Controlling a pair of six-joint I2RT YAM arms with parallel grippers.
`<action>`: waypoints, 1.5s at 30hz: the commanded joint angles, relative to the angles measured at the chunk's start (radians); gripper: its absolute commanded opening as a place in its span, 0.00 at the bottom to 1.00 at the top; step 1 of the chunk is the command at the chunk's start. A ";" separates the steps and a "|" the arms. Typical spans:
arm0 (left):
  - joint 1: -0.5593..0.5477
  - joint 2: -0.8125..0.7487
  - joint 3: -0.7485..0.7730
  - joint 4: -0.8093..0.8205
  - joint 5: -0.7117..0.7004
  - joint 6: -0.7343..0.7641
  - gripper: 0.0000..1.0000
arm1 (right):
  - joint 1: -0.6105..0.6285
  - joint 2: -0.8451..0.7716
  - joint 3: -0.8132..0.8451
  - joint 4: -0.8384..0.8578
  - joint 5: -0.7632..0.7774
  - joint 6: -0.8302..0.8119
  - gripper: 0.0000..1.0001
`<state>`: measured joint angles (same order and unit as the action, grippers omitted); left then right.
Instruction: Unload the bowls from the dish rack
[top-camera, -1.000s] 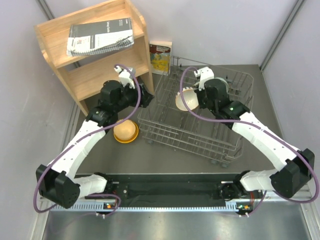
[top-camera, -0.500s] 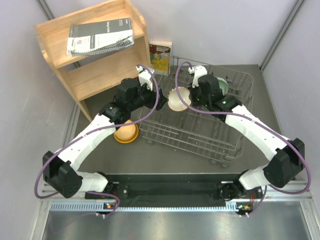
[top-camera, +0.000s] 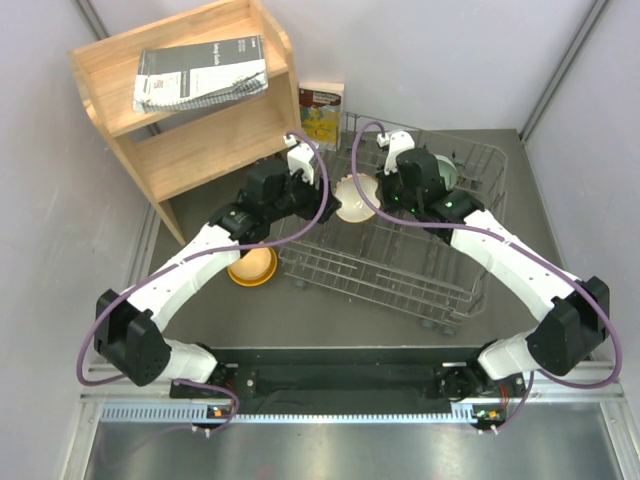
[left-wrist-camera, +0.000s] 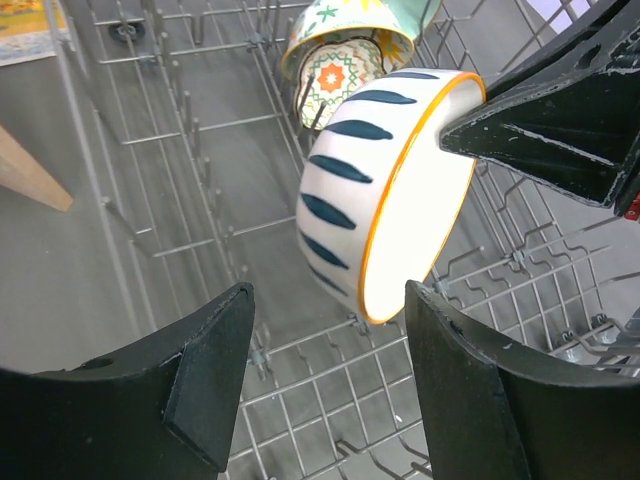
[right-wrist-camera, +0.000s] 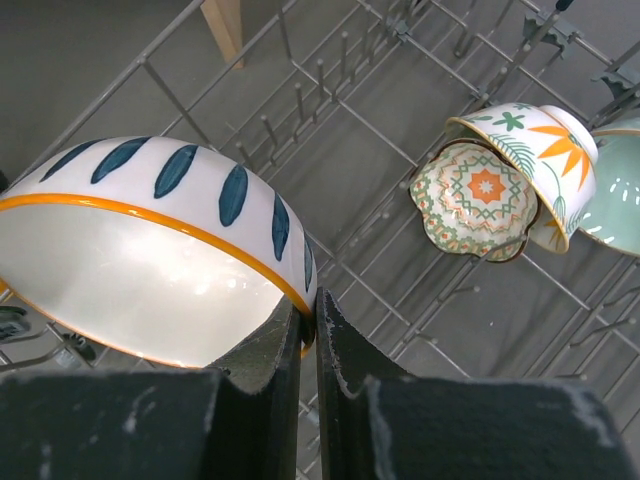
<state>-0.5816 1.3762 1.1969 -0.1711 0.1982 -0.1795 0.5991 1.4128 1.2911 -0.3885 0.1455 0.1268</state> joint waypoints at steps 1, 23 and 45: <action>-0.020 0.021 0.036 0.071 0.009 0.005 0.66 | -0.005 -0.029 0.048 0.106 -0.029 0.034 0.00; -0.098 0.095 0.010 0.196 -0.218 -0.012 0.33 | 0.080 -0.023 -0.058 0.152 0.006 0.135 0.00; -0.100 0.031 -0.075 0.281 -0.414 -0.058 0.00 | 0.111 -0.136 -0.102 0.132 -0.081 0.137 0.43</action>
<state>-0.6693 1.4975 1.1542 -0.0494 -0.1276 -0.1982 0.6872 1.3811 1.1912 -0.3367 0.1013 0.2699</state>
